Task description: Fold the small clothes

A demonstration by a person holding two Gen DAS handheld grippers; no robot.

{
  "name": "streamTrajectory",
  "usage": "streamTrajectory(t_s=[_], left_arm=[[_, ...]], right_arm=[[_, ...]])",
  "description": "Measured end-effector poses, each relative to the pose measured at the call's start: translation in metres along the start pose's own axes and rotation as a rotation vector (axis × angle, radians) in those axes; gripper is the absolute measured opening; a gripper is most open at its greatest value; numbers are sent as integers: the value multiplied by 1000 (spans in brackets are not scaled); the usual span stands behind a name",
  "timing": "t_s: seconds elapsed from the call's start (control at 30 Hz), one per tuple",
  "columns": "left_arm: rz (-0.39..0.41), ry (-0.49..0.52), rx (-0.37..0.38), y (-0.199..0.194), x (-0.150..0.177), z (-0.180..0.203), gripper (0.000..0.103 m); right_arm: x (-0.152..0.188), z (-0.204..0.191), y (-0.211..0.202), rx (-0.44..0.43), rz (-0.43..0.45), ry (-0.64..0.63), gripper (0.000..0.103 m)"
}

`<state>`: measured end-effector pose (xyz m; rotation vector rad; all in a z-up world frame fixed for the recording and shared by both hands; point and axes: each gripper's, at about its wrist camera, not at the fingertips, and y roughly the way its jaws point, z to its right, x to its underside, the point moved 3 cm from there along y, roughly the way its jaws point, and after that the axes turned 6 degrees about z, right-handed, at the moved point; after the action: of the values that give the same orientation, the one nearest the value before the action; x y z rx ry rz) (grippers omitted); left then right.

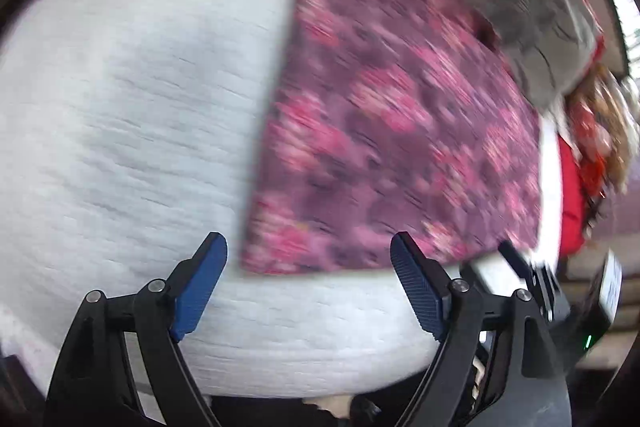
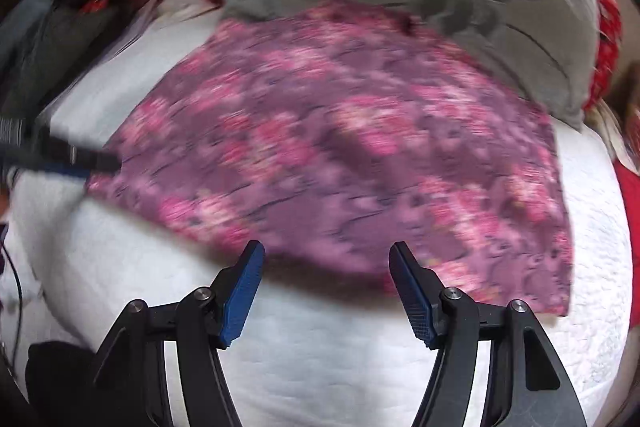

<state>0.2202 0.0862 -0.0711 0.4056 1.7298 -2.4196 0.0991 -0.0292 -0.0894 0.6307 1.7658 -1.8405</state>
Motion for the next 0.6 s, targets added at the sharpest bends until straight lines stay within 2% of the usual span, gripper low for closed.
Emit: streamTrajectory(t_s=[0.07,0.13,0.3,0.4,0.6], left_arm=[[13,-40,-10,-9,-2,-19,85],[14,-79,15,-9,-13,-33,85],[-2,-138,38,2,-30,-43,85],[-21,-142,45,10,-45,-44,85],[-28,-140,70,17,-71,-46,85]], right_arm=[[2,-18,-1,-23,2,-29,66],[3,-35,-2,-38,18,-70,67],[5,-90,2,-39,89,-270,70],[6,-124,14,30,146,-397,70],[-17,-157,40,179,255,-460,72]])
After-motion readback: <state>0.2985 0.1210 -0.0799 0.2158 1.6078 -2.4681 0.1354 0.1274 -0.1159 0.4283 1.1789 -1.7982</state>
